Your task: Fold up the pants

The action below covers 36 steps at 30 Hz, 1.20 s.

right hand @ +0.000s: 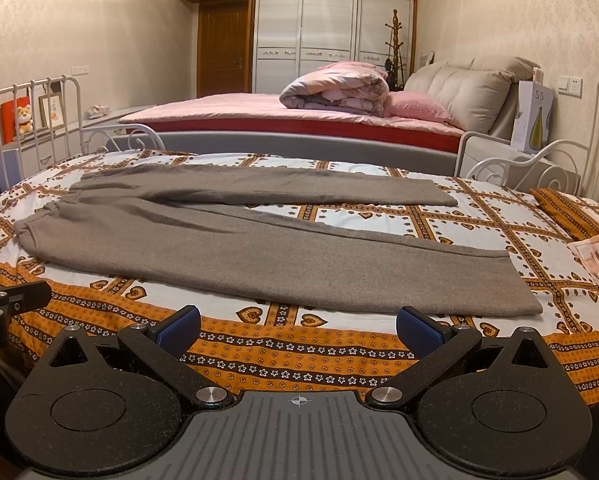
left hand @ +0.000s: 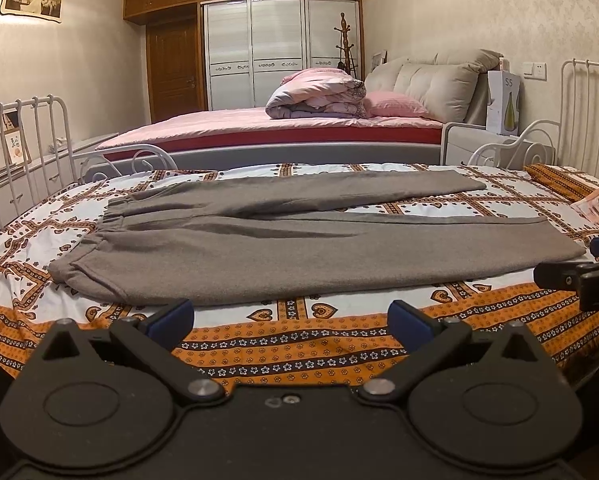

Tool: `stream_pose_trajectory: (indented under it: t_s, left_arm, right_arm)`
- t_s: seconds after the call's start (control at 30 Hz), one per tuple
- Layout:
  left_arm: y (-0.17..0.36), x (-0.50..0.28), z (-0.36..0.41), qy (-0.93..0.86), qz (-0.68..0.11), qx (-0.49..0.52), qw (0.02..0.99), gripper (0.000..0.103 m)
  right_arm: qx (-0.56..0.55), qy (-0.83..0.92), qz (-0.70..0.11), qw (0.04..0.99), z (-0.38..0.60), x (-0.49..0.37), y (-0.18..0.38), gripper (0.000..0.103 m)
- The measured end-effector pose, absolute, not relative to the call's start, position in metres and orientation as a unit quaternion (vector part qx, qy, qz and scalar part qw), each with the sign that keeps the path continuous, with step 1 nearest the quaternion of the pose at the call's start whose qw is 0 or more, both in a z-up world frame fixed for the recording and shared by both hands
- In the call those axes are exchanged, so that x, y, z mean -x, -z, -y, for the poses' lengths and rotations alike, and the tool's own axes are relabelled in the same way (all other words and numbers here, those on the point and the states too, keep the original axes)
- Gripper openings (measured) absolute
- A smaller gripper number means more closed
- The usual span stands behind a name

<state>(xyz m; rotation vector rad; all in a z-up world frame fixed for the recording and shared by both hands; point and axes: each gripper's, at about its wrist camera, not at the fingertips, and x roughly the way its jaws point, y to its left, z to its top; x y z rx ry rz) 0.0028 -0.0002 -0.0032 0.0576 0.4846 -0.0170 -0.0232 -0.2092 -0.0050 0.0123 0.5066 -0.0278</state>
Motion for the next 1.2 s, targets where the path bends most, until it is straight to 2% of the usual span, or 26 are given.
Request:
stream_pose_trajectory:
  t_s: [1.2]
  left_arm:
    - [0.0039,-0.0012,0.0028,0.009,-0.238,-0.032,0.971,0.097]
  right_arm:
    - [-0.004,0.012,-0.255,0.967,0.2062,0.0209,0.01,0.103]
